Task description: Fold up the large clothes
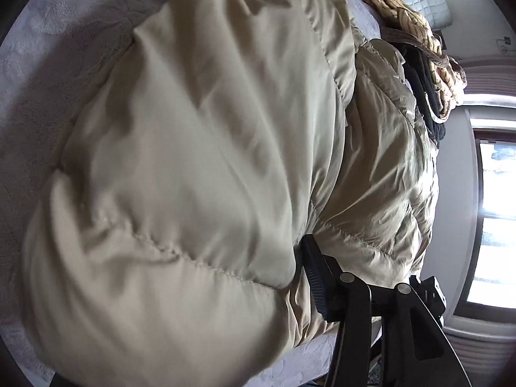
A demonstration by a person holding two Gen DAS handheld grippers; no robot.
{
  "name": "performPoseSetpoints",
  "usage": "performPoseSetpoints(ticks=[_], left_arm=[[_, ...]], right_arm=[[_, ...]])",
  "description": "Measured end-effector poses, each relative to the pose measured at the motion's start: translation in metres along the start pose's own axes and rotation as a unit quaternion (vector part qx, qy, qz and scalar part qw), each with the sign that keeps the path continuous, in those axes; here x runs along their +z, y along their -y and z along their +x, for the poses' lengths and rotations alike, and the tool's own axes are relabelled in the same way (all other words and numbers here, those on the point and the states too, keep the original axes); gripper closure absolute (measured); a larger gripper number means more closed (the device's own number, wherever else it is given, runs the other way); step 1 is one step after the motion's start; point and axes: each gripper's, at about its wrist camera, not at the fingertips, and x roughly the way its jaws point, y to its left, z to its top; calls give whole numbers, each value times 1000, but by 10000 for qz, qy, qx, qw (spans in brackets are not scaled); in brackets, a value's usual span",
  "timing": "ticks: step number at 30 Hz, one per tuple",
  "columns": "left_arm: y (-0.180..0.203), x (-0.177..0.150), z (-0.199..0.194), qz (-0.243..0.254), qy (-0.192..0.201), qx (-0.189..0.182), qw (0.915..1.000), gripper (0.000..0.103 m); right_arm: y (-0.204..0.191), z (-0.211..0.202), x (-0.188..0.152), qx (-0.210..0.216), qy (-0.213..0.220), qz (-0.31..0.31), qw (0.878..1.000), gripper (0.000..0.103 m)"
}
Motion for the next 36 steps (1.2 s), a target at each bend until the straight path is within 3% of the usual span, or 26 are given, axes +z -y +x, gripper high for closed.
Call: performPoseSetpoints(ticks=[3, 5, 8, 14, 18, 19, 21, 24, 30, 31, 36], left_arm=[[16, 1, -13, 182, -61, 394, 9990, 49], [25, -2, -28, 530, -92, 701, 9961, 49], [37, -9, -50, 1136, -112, 1206, 9861, 49], [41, -16, -91, 1329, -42, 1352, 9819, 49], [45, -30, -114, 1546, 177, 1532, 9759, 49], [47, -31, -119, 1600, 294, 1553, 9744, 34], [54, -29, -130, 1660, 644, 1603, 9709, 11], [63, -20, -132, 1725, 908, 1618, 9674, 11], [59, 6, -98, 1435, 776, 1688, 9720, 11], [56, 12, -92, 1367, 727, 1687, 9734, 11], [44, 30, -77, 1188, 598, 1637, 9775, 11]], right_arm=[[-12, -10, -11, -312, -75, -162, 9994, 49], [-21, -15, -21, -485, -263, -412, 9976, 36], [-35, -21, -36, -624, -529, -748, 9938, 34], [-82, -6, -56, -333, -1139, -1433, 9825, 32], [-128, 25, -80, -475, -1493, -2034, 9665, 32], [-116, 26, -104, -532, -1542, -2148, 9629, 32], [-133, 43, -103, -646, -1561, -2324, 9578, 32], [-149, 65, -99, -885, -1534, -2499, 9519, 32], [-162, 71, -106, -1671, -1252, -3073, 9284, 28], [-166, 78, -111, -1807, -1126, -3223, 9224, 20], [-188, 89, -127, -2522, -162, -3870, 8868, 17]])
